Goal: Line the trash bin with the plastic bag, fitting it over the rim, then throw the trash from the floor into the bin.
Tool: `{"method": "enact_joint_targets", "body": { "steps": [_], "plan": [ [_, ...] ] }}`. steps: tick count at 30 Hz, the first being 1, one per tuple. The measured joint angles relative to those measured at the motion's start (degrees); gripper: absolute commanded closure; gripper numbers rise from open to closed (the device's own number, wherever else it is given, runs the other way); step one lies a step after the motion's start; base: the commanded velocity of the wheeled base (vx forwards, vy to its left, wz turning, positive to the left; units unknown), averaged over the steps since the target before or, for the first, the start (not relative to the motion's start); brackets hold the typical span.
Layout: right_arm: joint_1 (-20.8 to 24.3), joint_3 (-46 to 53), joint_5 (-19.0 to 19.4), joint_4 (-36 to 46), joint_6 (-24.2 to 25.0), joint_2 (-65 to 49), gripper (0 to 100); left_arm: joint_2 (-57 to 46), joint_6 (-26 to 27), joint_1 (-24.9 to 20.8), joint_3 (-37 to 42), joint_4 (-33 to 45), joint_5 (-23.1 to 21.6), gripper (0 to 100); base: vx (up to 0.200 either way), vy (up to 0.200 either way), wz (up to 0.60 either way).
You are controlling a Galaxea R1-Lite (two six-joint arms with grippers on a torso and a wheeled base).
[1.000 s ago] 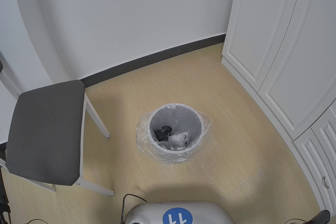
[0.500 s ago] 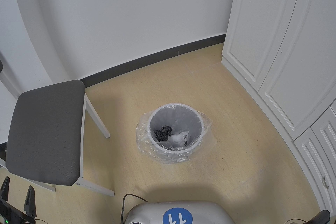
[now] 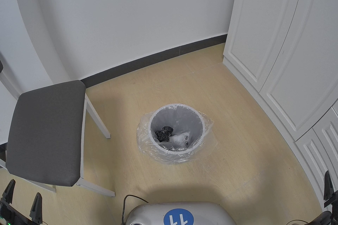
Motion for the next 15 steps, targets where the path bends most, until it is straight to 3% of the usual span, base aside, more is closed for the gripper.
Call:
{"method": "enact_joint_targets", "body": {
  "steps": [8, 12, 15],
  "plan": [
    [0.00, 0.00, 1.80, 3.64, 1.49, 0.05, 0, 0.02, 1.13, 0.00, 0.00, 0.65, -1.16, 0, 0.000, 0.000, 0.00],
    [0.00, 0.00, 6.11, 3.86, 2.11, 0.05, 0, 0.02, 1.17, 0.00, -0.02, 0.65, -1.16, 0, 0.000, 0.000, 0.00],
    [0.00, 0.00, 11.90, 4.05, 2.54, 0.06, 0, 0.02, 1.19, 0.00, -0.02, 0.65, -1.18, 0, 0.000, 0.000, 0.00]
  ]
}}
